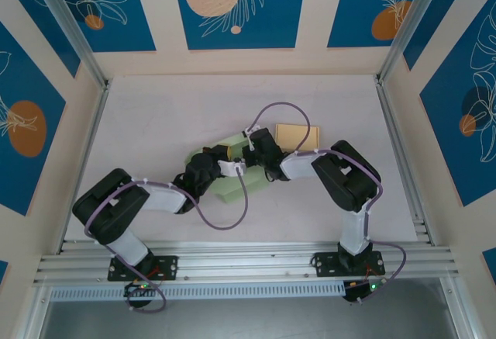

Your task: Fold the paper box

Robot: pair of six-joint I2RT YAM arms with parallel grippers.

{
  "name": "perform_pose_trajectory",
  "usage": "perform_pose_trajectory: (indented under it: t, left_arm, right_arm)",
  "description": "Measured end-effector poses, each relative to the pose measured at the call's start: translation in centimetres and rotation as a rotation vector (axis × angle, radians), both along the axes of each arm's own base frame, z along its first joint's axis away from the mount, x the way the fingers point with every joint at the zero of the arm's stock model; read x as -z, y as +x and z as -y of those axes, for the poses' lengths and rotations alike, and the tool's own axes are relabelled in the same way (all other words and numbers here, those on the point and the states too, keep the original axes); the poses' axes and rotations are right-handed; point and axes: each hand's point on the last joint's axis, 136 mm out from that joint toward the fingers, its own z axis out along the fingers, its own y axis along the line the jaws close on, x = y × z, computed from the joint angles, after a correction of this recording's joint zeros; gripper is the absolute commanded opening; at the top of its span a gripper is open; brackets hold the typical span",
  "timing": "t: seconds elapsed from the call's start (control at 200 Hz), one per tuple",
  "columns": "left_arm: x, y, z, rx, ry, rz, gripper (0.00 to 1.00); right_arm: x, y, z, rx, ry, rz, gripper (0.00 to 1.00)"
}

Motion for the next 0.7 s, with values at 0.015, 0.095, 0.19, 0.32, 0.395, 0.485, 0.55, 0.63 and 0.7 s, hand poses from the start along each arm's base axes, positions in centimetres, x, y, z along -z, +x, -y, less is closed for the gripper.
perform_pose_trajectory:
  t: [0.015, 0.095, 0.19, 0.32, 0.395, 0.485, 0.55, 0.63, 0.7]
  left_arm:
    - [-0.1, 0.0, 0.0, -0.002, -0.011, -0.004, 0.21]
    - [-0.5, -0.2, 0.0, -0.004, -0.043, -0.019, 0.37]
    - [-1.6, -0.4, -0.1, -0.013, -0.111, -0.046, 0.54]
    - [-4.9, -1.2, -0.6, -0.03, -0.265, -0.07, 0.99]
    - [-8.0, -1.9, -1.2, -0.039, -0.395, -0.071, 1.0]
    - [-11.8, -3.1, -2.7, -0.069, -0.589, -0.087, 1.0]
    - [-14.0, -3.7, -4.5, -0.127, -0.737, -0.107, 1.0]
    - [-14.9, -4.1, -7.2, -0.238, -0.903, -0.155, 1.0]
    - [-14.5, -4.1, -9.7, -0.357, -1.043, -0.223, 1.0]
  right_arm:
    - [0.0, 0.0, 0.0, 0.002, -0.002, 0.001, 0.09]
    - [0.0, 0.4, 0.6, 0.031, -0.019, 0.014, 0.09]
    - [0.0, 0.7, 1.3, 0.056, -0.038, 0.025, 0.09]
    - [0.0, 0.6, 1.8, 0.07, -0.062, 0.037, 0.09]
    - [-0.1, 0.3, 2.0, 0.073, -0.074, 0.038, 0.09]
    - [-0.1, -0.1, 2.3, 0.078, -0.086, 0.034, 0.09]
    - [-0.2, -0.2, 2.6, 0.083, -0.092, 0.032, 0.09]
    - [-0.4, -0.4, 2.8, 0.088, -0.097, 0.025, 0.09]
    - [-0.7, -0.7, 3.0, 0.092, -0.098, 0.015, 0.09]
